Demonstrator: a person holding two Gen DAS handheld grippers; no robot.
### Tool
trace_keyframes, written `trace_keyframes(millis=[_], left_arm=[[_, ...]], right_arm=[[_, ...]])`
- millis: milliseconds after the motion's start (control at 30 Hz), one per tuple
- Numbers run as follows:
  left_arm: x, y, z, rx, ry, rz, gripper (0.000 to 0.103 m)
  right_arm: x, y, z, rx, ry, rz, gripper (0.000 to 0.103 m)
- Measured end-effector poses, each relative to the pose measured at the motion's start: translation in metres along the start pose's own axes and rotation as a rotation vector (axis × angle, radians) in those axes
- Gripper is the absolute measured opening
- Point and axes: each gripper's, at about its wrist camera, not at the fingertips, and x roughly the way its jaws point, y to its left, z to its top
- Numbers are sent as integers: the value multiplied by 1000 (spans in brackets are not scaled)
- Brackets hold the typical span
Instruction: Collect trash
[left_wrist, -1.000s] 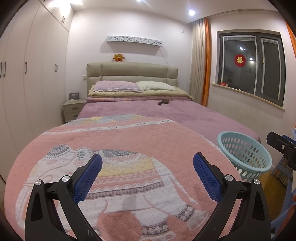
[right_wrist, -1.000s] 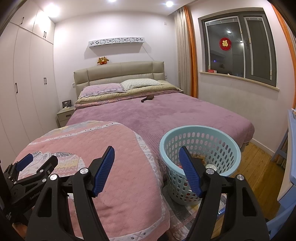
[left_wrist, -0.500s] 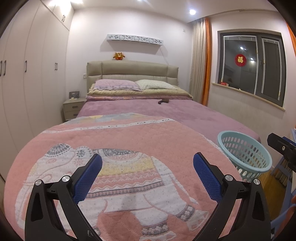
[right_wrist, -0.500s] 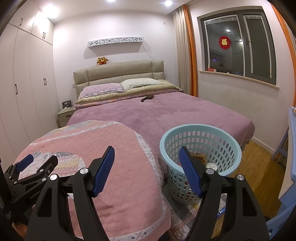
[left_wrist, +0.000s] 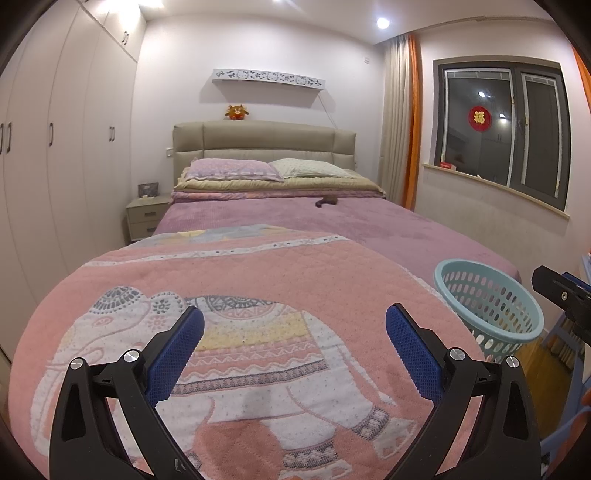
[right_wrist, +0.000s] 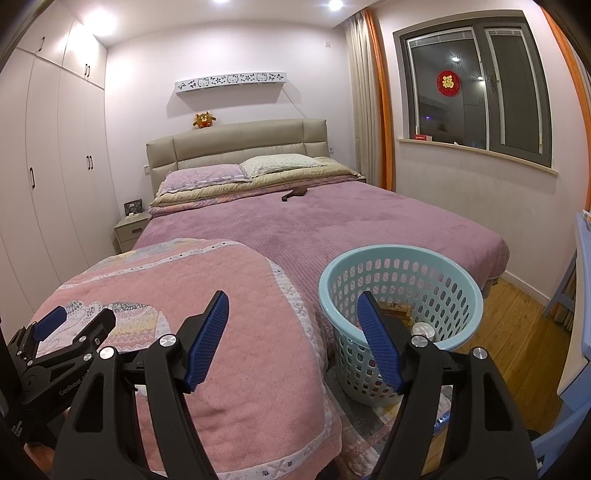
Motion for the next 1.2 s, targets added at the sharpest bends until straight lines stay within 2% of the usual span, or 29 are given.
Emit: trace_keyframes(millis=[900, 1000, 1100, 1200], left_arm=[[-1, 0, 1, 18, -12, 1, 96], [3, -1, 8, 12, -3, 45, 96], [-1, 6, 16, -28, -4, 52, 96], [-5, 7, 18, -8, 10, 82, 96]], right_arm=[[4, 0, -5, -7, 7, 7, 68], [3, 0, -1, 1, 7, 17, 68], [-3, 1, 3, -2, -8, 22, 68], [-6, 3, 6, -7, -7, 29, 68]])
